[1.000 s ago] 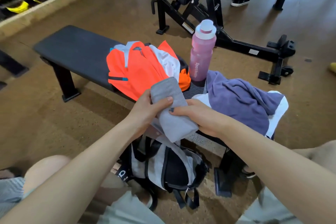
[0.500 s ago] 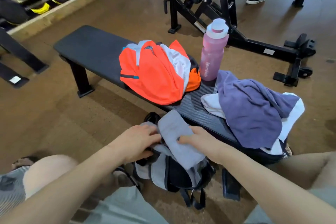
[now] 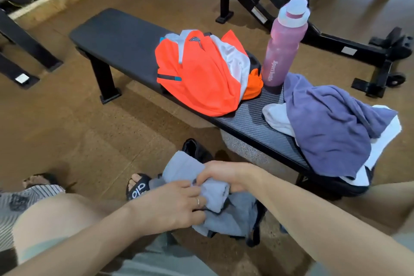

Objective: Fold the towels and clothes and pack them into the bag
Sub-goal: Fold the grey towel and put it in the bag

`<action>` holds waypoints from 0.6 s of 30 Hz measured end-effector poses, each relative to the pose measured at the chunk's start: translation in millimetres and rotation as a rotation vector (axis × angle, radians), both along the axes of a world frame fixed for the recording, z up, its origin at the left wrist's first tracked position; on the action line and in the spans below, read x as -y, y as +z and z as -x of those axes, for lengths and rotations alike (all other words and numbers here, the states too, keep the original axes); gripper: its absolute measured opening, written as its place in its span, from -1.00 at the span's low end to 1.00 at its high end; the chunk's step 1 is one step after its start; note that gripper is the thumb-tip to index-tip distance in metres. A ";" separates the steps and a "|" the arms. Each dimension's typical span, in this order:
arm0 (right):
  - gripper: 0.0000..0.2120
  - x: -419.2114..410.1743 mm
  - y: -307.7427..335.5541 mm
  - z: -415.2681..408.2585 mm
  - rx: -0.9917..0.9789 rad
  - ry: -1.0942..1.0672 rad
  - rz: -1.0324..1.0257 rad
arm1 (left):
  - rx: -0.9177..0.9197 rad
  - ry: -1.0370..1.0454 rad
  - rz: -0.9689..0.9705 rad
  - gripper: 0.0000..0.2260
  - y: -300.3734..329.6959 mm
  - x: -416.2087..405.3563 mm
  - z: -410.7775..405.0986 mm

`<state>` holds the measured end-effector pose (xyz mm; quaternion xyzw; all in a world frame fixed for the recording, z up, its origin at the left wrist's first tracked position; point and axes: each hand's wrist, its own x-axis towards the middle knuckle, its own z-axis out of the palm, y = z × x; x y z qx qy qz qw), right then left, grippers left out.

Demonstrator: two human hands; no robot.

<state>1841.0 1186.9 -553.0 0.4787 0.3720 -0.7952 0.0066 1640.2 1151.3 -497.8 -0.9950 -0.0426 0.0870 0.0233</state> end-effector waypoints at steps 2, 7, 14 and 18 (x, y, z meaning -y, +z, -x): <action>-0.71 -6.8 2.6 2.7 0.022 0.168 0.105 | 0.014 -0.057 -0.031 -0.86 -1.4 10.2 1.0; -0.54 -8.3 10.9 6.0 0.279 0.312 0.022 | 0.053 -0.132 -0.031 -0.82 2.4 20.0 -12.4; -0.63 -3.9 29.3 -88.2 0.699 0.629 -0.406 | -0.006 -0.125 -0.064 -0.74 15.0 11.6 -38.0; -0.82 22.1 15.6 -103.9 0.639 0.405 -0.580 | -0.054 -0.125 -0.045 -0.75 25.4 6.9 -48.7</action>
